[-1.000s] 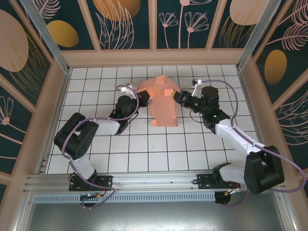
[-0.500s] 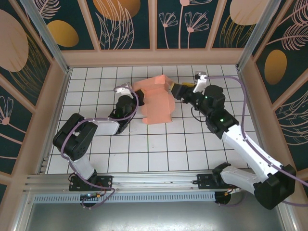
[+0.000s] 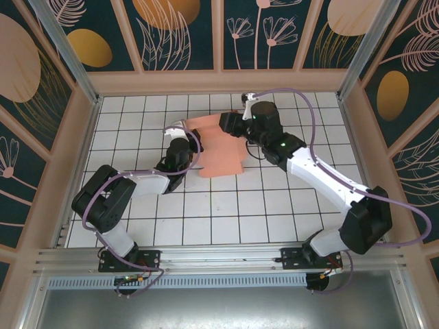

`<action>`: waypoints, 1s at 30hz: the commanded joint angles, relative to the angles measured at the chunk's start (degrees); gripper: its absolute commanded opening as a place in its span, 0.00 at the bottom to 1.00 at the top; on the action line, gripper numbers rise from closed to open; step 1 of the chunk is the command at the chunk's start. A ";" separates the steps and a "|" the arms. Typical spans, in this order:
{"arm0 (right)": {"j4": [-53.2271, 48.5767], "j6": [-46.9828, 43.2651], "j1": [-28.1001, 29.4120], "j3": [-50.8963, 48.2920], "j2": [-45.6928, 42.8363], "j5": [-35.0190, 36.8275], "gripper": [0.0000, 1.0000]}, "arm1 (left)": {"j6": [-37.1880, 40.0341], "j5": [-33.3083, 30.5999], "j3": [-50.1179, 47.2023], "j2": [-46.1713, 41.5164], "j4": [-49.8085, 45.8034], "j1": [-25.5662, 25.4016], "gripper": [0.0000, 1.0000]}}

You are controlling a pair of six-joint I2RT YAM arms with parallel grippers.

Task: Fold the paper box

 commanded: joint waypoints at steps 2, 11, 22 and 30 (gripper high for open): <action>-2.21 2.66 -0.40 3.70 2.65 -1.16 0.41 | 1.07 -1.31 -0.14 -1.98 1.13 -0.26 0.00; -3.96 3.04 -0.65 4.71 4.87 -3.20 0.26 | -0.65 -1.36 0.56 -2.15 0.34 -0.28 0.00; -4.62 2.31 -0.71 3.56 2.73 -2.16 0.32 | -1.83 -1.64 1.13 -2.19 -0.81 -0.30 0.00; -6.05 2.46 -0.92 3.15 3.68 0.88 0.39 | -1.40 -1.79 0.48 -3.21 -0.59 -0.24 0.00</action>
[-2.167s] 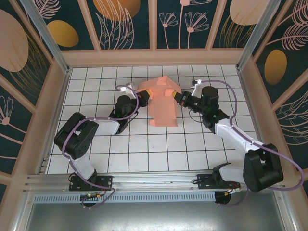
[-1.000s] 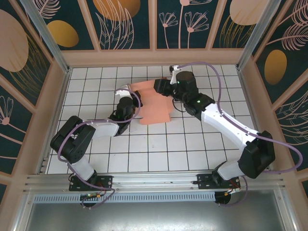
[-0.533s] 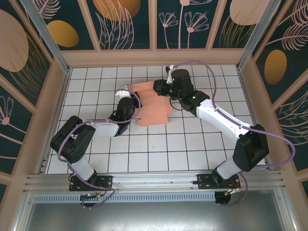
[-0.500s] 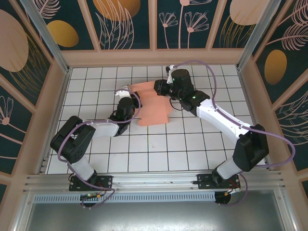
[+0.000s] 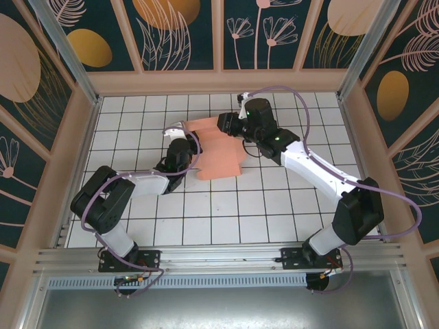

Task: Fold the paper box

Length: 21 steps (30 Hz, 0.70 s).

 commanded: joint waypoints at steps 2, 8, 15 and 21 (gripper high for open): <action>-2.91 0.21 -0.10 0.68 0.17 2.86 0.41 | -0.70 -0.57 0.54 -2.40 2.38 -0.19 0.00; -5.24 0.11 0.45 2.77 2.25 3.29 0.46 | -0.89 -0.64 0.40 -2.48 2.38 -0.20 0.00; -7.49 -0.64 1.25 4.11 3.97 5.67 0.46 | -1.27 -1.11 0.13 -3.31 2.47 -0.24 0.00; -8.44 -1.73 1.81 5.31 5.87 4.98 0.40 | -1.51 -1.08 0.21 -3.43 2.38 -0.24 0.00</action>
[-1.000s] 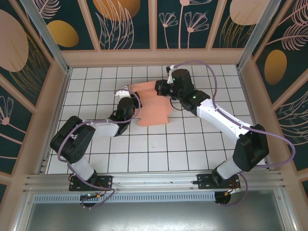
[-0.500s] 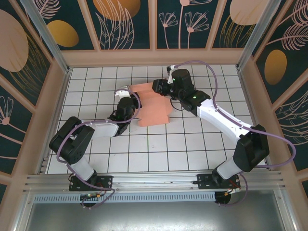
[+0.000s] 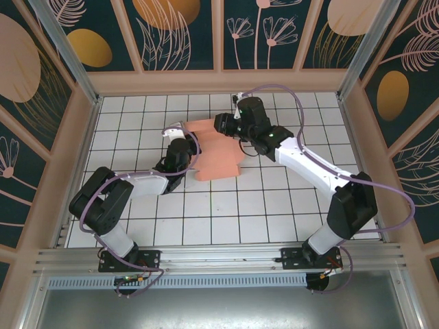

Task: Fold the paper box

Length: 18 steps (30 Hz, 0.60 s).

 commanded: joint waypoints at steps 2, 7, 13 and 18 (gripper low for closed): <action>-4.11 -1.37 0.50 1.60 1.99 2.01 0.31 | -1.44 0.04 0.34 -2.67 4.48 -0.22 0.00; -2.54 -2.42 0.40 0.77 -0.85 3.96 0.05 | -1.43 -0.42 0.50 -2.44 3.89 -0.26 0.00; 2.12 -3.84 0.28 -2.90 -7.07 5.30 0.44 | -1.44 -0.84 0.27 -2.47 3.01 -0.22 0.00; 9.93 -7.48 -1.17 -11.29 -16.21 5.18 0.49 | -1.63 -0.61 0.25 -3.01 1.37 -0.25 0.00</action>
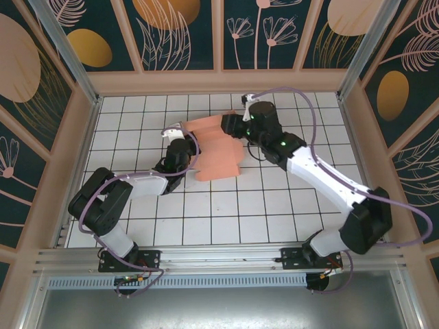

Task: Fold the paper box

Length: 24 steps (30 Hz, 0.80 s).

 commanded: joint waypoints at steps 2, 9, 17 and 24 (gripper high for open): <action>9.10 -4.53 -2.48 -7.03 -8.71 0.11 0.50 | -1.20 0.58 0.48 -2.59 1.28 -0.21 0.00; 15.10 -6.10 -18.21 -16.25 -16.60 -22.67 0.50 | 0.14 8.73 1.50 -3.49 -0.86 -0.25 0.00; 14.81 -19.59 -23.05 -16.87 -14.24 -47.31 0.50 | 0.99 21.31 3.99 -2.13 -0.09 -0.19 0.00; 11.41 -25.58 -22.08 -15.89 -13.17 -51.81 0.42 | 0.92 24.37 5.26 -2.12 -0.85 -0.17 0.00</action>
